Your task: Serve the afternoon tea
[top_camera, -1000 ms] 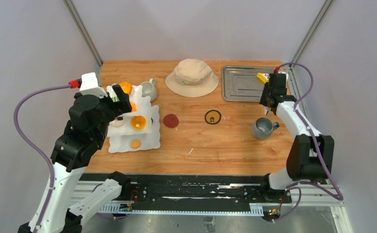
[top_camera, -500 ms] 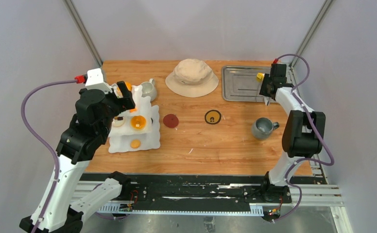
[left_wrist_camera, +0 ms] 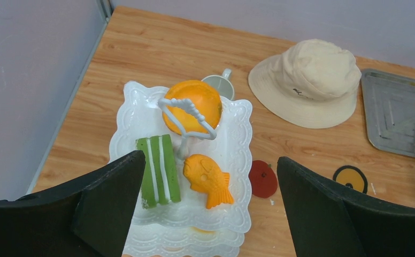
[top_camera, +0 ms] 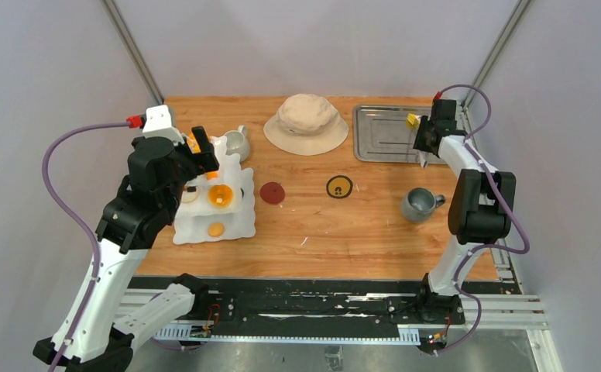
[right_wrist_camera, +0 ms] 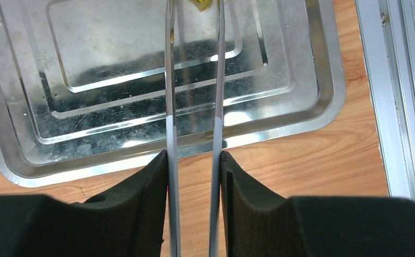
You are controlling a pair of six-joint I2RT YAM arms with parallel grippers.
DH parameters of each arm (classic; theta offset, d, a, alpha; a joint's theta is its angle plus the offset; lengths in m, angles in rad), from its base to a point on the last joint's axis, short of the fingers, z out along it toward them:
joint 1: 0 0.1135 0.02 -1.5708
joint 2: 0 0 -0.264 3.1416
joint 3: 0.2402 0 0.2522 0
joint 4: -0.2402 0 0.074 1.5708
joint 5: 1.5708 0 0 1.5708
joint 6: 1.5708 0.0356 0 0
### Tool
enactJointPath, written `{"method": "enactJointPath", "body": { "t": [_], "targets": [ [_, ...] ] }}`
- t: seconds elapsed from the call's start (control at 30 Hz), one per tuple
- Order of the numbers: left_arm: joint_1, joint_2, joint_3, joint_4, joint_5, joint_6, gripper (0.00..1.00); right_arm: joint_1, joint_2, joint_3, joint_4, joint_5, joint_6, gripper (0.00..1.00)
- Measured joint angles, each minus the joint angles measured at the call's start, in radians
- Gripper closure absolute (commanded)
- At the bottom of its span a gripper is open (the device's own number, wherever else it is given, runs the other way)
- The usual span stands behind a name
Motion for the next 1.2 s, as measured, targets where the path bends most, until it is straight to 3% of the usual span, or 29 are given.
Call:
{"method": "enactJointPath", "body": {
  "t": [0.63,1.2],
  "targets": [
    [0.000,-0.028,0.000,0.011,0.007,0.003,0.02,0.000,-0.175,-0.138,-0.017,-0.035,0.062,0.99],
    [0.000,-0.077,0.000,0.010,0.010,0.003,0.02,0.001,-0.436,-0.265,-0.047,-0.116,0.096,0.99]
  ]
}}
